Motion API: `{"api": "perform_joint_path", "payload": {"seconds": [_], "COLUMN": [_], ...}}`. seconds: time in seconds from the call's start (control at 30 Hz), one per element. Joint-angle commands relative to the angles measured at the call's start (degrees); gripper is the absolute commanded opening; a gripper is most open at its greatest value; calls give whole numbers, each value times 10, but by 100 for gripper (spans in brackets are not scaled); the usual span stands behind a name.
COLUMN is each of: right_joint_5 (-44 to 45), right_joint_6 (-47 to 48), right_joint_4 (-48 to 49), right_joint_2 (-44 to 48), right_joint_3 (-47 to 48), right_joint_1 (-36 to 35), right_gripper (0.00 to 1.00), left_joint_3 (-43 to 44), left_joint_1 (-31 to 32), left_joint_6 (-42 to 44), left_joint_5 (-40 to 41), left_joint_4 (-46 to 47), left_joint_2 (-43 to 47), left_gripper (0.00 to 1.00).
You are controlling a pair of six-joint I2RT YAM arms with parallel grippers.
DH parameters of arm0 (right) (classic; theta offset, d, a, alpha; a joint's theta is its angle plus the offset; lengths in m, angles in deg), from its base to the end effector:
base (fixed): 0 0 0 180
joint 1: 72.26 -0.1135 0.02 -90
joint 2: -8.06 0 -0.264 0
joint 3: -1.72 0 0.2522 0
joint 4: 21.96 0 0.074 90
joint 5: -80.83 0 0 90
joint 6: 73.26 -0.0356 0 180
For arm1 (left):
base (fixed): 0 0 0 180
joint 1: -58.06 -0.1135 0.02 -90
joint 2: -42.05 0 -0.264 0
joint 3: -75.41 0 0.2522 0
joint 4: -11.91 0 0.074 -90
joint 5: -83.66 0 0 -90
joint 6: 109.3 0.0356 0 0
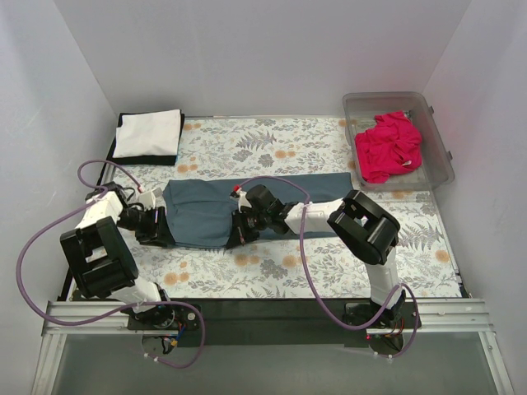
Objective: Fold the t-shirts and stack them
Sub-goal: Fold the tshirt
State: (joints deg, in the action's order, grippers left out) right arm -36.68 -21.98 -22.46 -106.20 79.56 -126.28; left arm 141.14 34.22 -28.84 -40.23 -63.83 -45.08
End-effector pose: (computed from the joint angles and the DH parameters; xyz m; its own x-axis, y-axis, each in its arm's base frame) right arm 0.2310 0.3461 0.1410 -0.8600 -0.2402 -0.4502 -0.5085 0.4775 0.7166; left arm 0.2172 0.0743 0.1824 -0.8289 -0.5167 0.2143 -0.5438 0.6547 -0.5250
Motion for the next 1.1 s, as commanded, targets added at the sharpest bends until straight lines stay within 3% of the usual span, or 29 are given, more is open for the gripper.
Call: {"api": "perform_joint_path", "payload": {"seconds": [0.0, 0.87, 1.07], "right_joint_5": [-13, -54, -59], "right_joint_6": [8, -15, -15], "right_joint_4": [5, 12, 14], "right_joint_2": [27, 32, 32], "right_joint_3": [20, 57, 56], "right_joint_1": [3, 30, 30], "right_gripper": [1, 1, 1], "left_joint_3": [-3, 2, 6], "left_joint_1": [3, 18, 18], "left_joint_6": [-7, -31, -33], "left_joint_5": [4, -6, -7], "left_joint_4": [13, 40, 44], "left_joint_2": [-4, -35, -40], "left_gripper": [43, 47, 43]}}
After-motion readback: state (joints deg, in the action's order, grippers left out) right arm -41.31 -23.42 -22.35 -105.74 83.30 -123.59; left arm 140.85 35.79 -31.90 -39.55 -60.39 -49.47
